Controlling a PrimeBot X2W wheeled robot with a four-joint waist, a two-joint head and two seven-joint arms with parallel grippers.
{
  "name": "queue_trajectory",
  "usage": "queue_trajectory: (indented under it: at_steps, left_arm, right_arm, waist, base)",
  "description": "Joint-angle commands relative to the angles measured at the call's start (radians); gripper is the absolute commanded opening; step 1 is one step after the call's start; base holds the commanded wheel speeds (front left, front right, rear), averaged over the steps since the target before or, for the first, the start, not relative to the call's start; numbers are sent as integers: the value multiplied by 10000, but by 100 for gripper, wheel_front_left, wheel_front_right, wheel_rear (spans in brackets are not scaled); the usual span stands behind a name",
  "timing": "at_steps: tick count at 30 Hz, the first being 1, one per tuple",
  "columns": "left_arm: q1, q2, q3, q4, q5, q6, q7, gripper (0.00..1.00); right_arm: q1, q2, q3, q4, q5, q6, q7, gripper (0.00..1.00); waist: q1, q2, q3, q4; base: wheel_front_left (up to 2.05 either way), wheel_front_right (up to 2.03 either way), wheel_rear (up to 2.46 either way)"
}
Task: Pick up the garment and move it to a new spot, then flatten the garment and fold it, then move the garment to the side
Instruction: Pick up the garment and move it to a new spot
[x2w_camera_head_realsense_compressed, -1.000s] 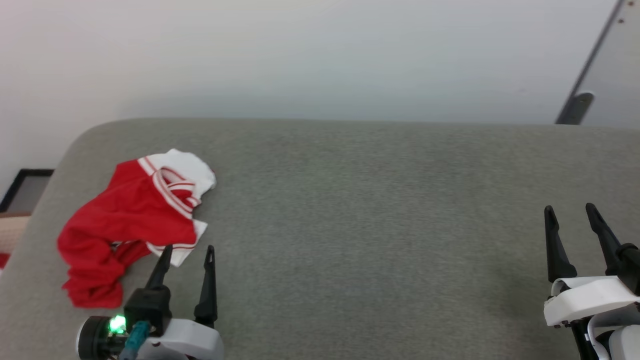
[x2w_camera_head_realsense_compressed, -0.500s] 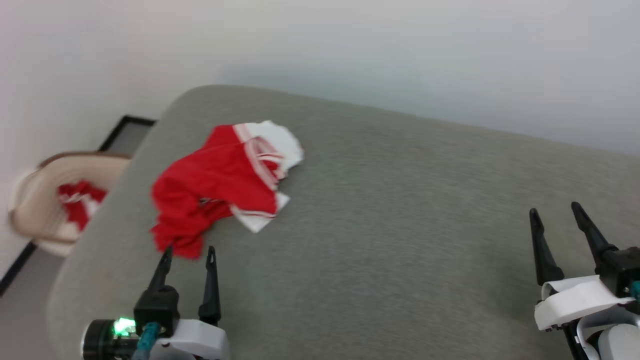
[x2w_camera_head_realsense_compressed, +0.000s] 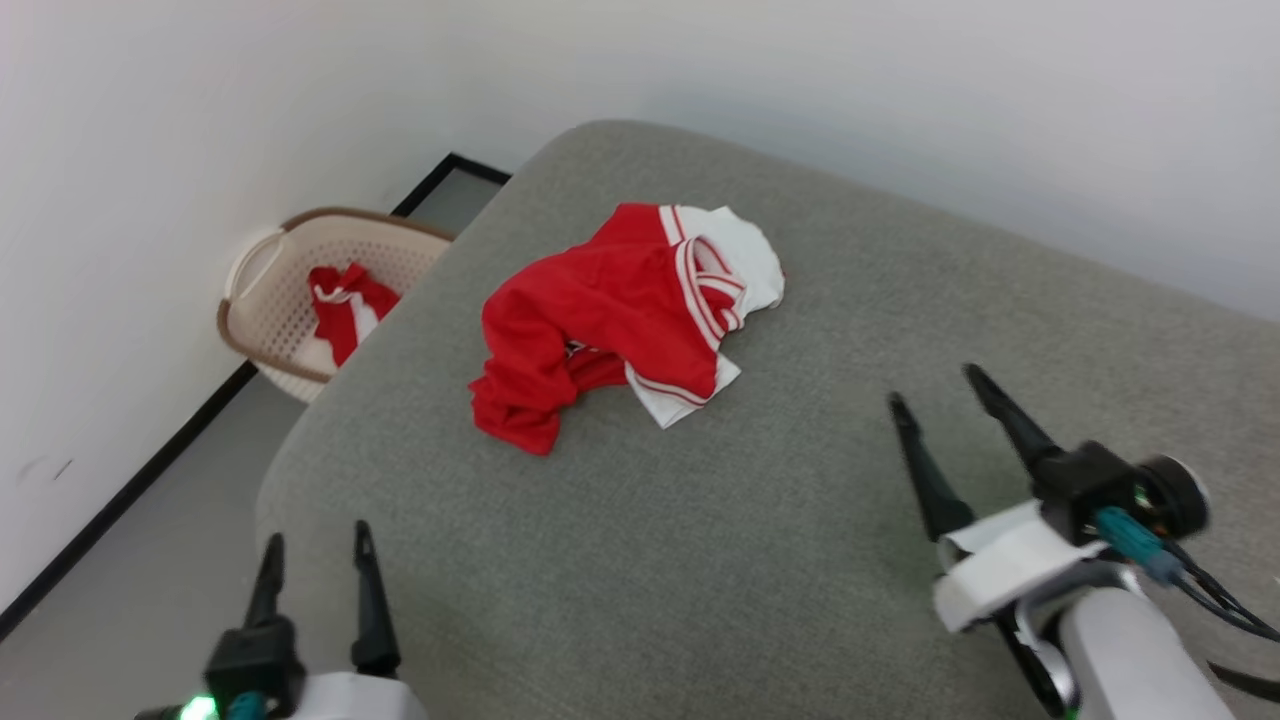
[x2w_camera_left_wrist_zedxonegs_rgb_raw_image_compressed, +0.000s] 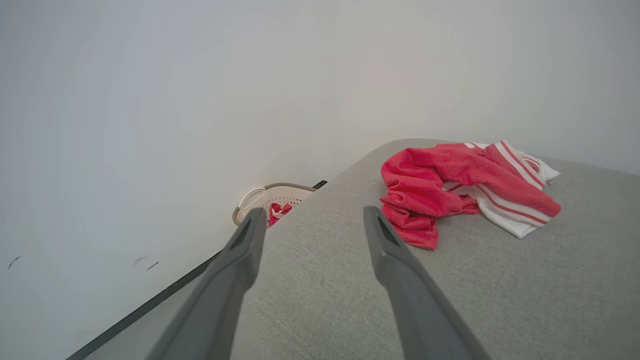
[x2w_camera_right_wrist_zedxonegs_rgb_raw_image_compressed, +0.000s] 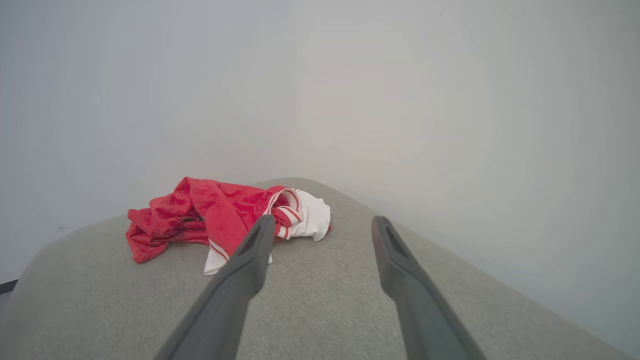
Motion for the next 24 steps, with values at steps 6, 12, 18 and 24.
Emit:
queue_trajectory:
  at_steps: [6, 12, 18, 24]
  left_arm:
    - [510, -141, 334, -582, -430, 89, -3, 100]
    - [379, -169, 385, -531, -395, -316, -3, 100]
    - [-1058, 243, -269, 552, 49, -1670, -3, 100]
    - [-3484, 929, -375, 1954, -102, -2233, -2, 100]
  right_arm:
    - [-581, -15, 892, 348, 368, -14, -7, 100]
    - [-507, -162, 916, 385, 545, -14, -7, 100]
    - [150, -233, 62, 83, 335, -14, -7, 100]
    - [-2, -239, -63, -359, 122, -14, -5, 100]
  waist:
    - [0, 0, 325, 269]
    - [0, 0, 293, 201]
    - [0, 0, 291, -83]
    - [0, 0, 1318, -1913]
  base:
    - [0, 0, 0]
    - [0, 0, 0]
    - [0, 0, 0]
    - [0, 0, 0]
